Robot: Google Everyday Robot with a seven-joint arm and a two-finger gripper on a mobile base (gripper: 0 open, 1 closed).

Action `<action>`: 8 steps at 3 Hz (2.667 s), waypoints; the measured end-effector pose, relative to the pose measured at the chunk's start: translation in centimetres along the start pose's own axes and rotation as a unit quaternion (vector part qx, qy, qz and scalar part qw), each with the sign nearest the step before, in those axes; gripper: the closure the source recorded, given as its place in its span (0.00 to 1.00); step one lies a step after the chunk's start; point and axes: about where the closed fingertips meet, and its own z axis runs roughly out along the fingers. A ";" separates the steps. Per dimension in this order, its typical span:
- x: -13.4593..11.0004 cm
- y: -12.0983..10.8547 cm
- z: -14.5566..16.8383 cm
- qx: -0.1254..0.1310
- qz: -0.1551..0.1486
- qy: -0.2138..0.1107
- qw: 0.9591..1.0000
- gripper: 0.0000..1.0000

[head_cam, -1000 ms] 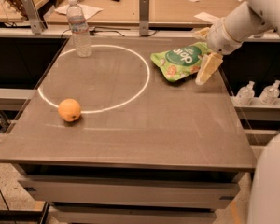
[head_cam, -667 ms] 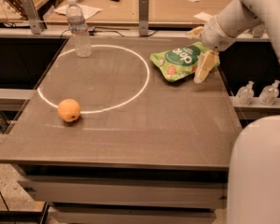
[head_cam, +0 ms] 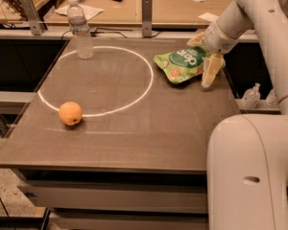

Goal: Move green rice chip bag near orange

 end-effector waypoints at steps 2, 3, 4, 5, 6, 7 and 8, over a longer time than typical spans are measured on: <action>2.0 -0.8 1.8 -0.005 0.009 0.017 1.000 0.18; 1.7 -0.8 1.3 -0.005 0.010 0.017 1.000 0.42; 1.4 -0.8 0.8 -0.004 0.009 0.017 1.000 0.60; 1.3 -0.8 0.5 -0.003 0.009 0.017 1.000 0.62; 1.3 -0.8 0.5 -0.003 0.009 0.017 1.000 0.69; 1.3 -0.8 0.5 -0.003 0.009 0.017 1.000 0.91; 1.3 0.1 -2.0 0.030 0.070 -0.053 0.996 1.00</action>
Offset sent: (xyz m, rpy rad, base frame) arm 0.0463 -0.0459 -0.0045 -0.0599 0.1105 -0.0081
